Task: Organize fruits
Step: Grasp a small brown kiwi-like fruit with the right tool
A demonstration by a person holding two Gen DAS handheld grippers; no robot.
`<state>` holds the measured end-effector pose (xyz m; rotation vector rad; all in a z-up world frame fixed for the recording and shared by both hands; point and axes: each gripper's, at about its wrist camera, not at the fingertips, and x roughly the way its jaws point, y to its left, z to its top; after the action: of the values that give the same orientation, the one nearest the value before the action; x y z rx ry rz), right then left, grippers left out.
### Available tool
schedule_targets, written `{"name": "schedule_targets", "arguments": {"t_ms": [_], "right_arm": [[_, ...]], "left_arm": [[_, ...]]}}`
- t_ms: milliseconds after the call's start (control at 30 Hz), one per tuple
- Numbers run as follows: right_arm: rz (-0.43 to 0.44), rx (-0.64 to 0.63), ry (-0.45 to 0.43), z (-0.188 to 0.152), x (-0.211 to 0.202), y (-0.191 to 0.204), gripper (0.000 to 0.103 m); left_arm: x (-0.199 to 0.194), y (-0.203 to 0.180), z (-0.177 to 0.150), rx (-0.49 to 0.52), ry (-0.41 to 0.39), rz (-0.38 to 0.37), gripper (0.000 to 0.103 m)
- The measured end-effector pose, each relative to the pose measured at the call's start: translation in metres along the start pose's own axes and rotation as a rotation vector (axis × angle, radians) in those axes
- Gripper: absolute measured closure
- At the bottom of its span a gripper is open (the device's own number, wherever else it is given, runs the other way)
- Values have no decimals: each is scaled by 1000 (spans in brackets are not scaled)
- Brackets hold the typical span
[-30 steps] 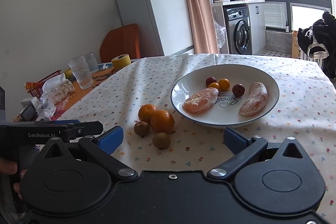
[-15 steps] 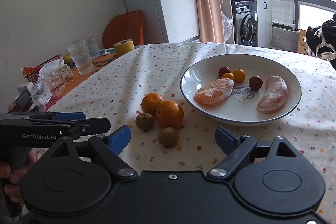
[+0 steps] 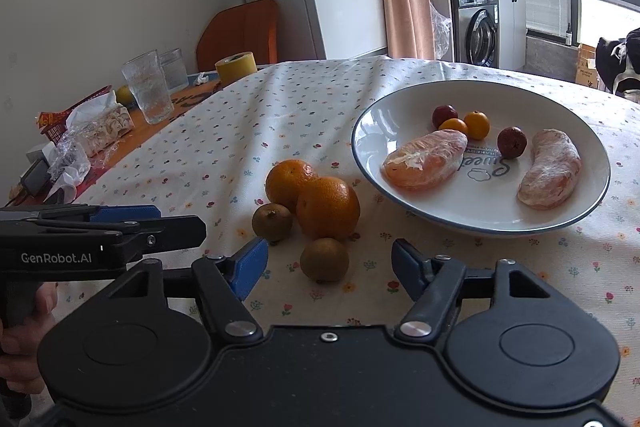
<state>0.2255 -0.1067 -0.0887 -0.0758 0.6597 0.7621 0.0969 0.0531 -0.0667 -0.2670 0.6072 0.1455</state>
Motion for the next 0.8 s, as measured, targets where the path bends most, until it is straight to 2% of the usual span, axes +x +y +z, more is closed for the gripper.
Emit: {"name": "schedule_targets", "arguments": {"t_ms": [200,267,300,433,800], "right_arm": [[20,13,6,-4,5,-4,52],[27,14,8,-3,6,-4,74],[33,18,8,-3,6,-5,76],[48,33,12,-4,2,-9,77],[7,41,-17,-3,-19,-17,77]], "left_arm": [[3,-3,1,-9,-4,8,36],[3,-4,1,-10,-4,9,36],[4,-4,1,-8,-4,11,36],[7,-4,3,-10,0,11,36],[18,-22,12,6,-6,-50,36]]}}
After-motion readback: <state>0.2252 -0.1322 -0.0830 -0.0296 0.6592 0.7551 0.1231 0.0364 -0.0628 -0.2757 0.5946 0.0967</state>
